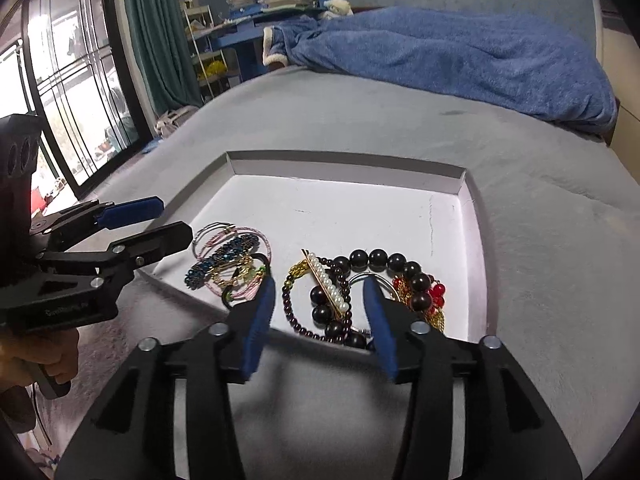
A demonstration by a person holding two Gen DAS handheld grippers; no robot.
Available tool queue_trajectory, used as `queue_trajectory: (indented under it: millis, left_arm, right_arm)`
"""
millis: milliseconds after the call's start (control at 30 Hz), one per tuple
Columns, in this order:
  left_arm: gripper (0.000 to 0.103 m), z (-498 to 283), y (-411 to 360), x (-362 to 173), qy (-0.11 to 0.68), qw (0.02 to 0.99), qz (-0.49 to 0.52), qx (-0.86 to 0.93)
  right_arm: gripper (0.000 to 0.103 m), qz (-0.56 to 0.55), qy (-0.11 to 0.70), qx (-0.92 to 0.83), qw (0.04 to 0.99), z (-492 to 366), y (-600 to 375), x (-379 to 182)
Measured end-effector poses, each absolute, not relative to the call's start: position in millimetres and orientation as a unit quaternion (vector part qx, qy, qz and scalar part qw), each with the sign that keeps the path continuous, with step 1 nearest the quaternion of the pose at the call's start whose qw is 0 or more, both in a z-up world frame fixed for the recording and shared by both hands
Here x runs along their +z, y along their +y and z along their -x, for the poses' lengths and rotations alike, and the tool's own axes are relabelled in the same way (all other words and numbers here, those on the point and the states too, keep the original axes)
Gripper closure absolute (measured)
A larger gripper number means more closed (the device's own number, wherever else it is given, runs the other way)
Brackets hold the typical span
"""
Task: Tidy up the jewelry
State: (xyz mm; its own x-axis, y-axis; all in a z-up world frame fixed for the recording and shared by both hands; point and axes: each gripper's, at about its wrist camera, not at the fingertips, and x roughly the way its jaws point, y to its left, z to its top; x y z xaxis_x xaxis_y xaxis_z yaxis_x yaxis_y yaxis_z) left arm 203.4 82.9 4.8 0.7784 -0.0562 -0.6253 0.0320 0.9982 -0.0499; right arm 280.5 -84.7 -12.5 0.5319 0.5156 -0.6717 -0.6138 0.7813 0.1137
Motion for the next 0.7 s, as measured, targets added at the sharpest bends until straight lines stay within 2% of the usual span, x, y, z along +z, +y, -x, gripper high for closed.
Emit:
queue_trajectory:
  millis: [67,100,167,233,300,533,700]
  left_arm:
    - [0.036,-198,84,8,0.329,0.944,0.028,-0.022]
    - [0.032,-196,84,9,0.329,0.944,0.033,-0.022]
    - [0.017,-188,85,11,0.32,0.946,0.043,-0.021]
    - [0.013,-179,82,12,0.306,0.951,0.044,-0.017]
    - [0.009,-172,78,13,0.297,0.954,0.042,-0.011]
    - [0.006,-146,69,7,0.288,0.957,0.032,0.016]
    - [0.006,-132,71,4,0.279,0.959,0.04,0.024]
  right_arm:
    - [0.048,0.062,0.353,0.324,0.876,-274,-91,-11]
    - [0.046,0.058,0.349,0.324,0.878,-270,-95,-10]
    - [0.043,0.054,0.341,0.322,0.881,-264,-101,-8]
    - [0.039,0.049,0.332,0.32,0.886,-256,-106,-6]
    - [0.03,0.048,0.322,0.317,0.891,-249,-112,-5]
    - [0.009,0.039,0.286,0.302,0.909,-223,-130,-7]
    - [0.006,0.039,0.277,0.29,0.915,-214,-135,-13]
